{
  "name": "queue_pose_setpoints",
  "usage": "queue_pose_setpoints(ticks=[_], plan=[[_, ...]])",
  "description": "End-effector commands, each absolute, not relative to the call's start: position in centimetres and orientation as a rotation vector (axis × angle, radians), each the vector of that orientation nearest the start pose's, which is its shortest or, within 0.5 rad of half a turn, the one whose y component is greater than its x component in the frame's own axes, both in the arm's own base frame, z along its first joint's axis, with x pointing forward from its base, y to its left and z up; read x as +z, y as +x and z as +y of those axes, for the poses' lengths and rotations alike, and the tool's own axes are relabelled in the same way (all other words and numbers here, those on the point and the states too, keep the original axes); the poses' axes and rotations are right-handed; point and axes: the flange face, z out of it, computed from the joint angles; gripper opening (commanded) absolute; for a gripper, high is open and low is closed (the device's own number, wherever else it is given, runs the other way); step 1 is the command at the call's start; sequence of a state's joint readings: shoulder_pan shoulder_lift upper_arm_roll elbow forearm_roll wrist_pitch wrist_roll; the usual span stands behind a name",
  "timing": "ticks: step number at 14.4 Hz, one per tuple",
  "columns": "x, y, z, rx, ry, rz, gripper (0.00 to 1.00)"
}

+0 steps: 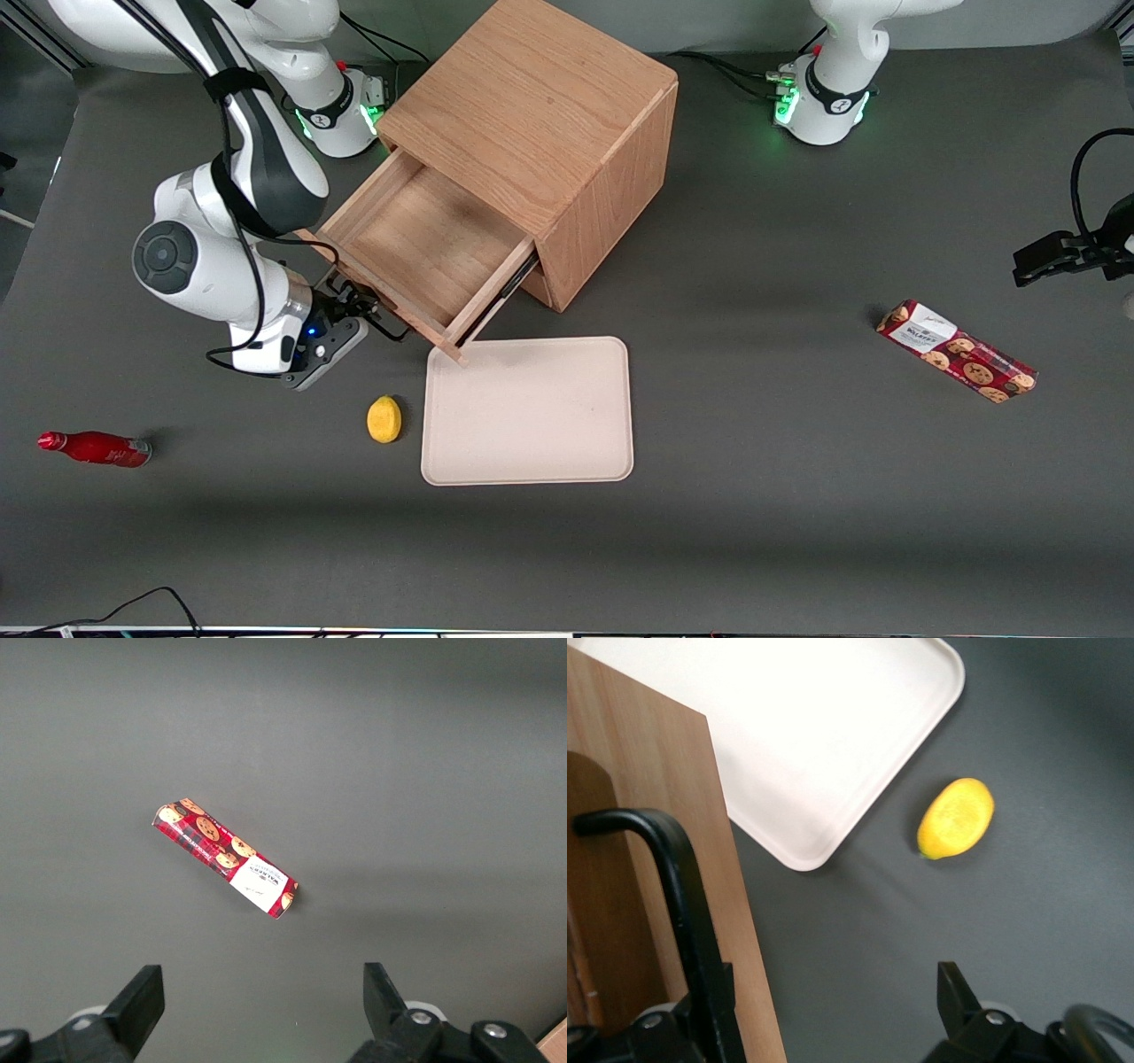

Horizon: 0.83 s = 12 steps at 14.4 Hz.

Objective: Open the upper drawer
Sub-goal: 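Pull the handle outward from the cabinet with the right gripper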

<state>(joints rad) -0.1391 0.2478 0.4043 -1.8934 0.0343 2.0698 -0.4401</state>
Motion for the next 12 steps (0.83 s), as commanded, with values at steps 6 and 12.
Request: queue_pose_setpoints(ticks=[6, 12], plan=[[36.4, 61.3, 10.9, 0.065, -2.863, -1.040, 1.00], [36.6, 61.9, 10.0, 0.055, -2.873, -1.019, 1.00]])
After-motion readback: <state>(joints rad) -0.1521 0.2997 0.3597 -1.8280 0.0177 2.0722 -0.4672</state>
